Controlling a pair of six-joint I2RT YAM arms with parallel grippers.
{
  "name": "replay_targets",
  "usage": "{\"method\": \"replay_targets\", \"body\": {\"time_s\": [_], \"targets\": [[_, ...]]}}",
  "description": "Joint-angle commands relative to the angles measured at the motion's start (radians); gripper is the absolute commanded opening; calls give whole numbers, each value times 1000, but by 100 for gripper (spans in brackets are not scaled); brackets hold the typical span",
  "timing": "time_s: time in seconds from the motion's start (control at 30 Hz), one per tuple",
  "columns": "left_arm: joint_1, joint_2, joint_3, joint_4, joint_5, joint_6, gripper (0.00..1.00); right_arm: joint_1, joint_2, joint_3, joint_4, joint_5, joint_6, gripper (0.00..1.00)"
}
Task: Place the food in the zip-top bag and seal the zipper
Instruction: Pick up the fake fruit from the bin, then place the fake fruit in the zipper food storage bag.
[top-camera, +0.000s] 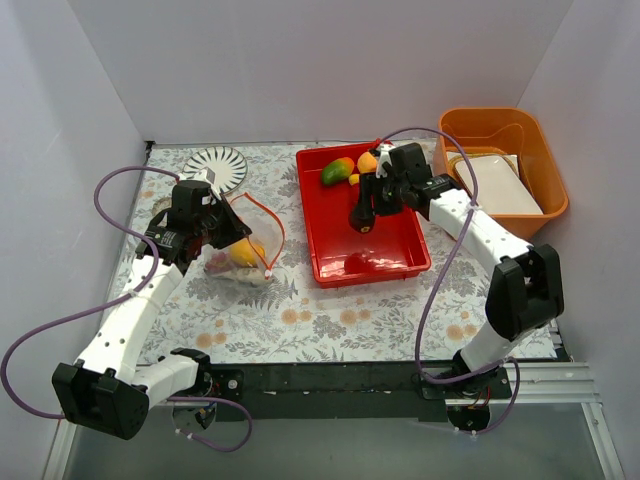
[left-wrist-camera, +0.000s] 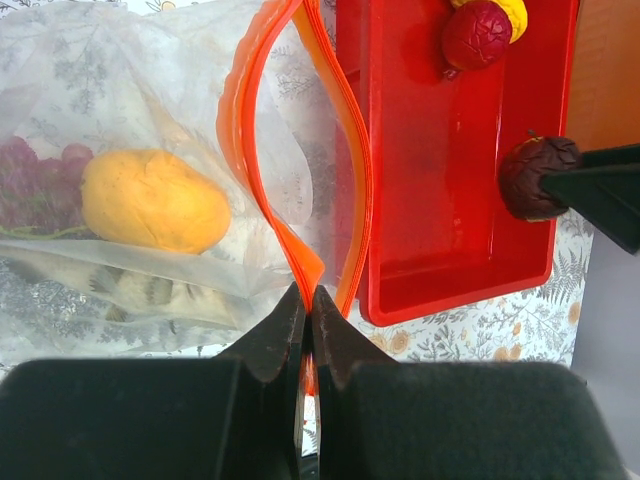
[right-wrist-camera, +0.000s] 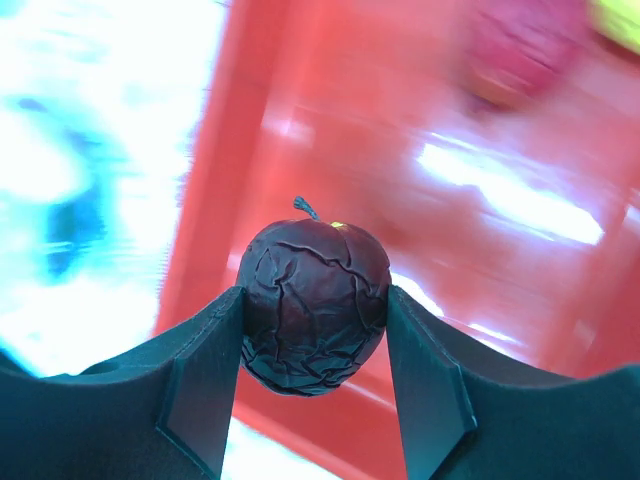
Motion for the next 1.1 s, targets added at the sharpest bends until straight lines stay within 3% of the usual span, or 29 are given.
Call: {"method": "replay_targets", "body": {"time_s": [0.0,0.3,0.77,0.87,0.9,1.0,1.07], "targets": [[2,5,5,10,24,10,0,92,-81,66,131,-160,78,14],[1,2,5,13,42,3,0,284,28,200,244,-257,144,15],[1,-24,66,0,91,-11,0,386,272,381,205,-300,142,20],[1,-23,89,-10,101,-7,0,392,296,423,182,-301,129,31],[2,-21,97,-11,101,-2,0,396,303,438,162,-303,121,44],[2,-21,103,-22,84,1,0,404,310,488,81,-245,81,64],[2,-24,100,-25,68,1,0,406,275,478,69,-189,64,71]]}}
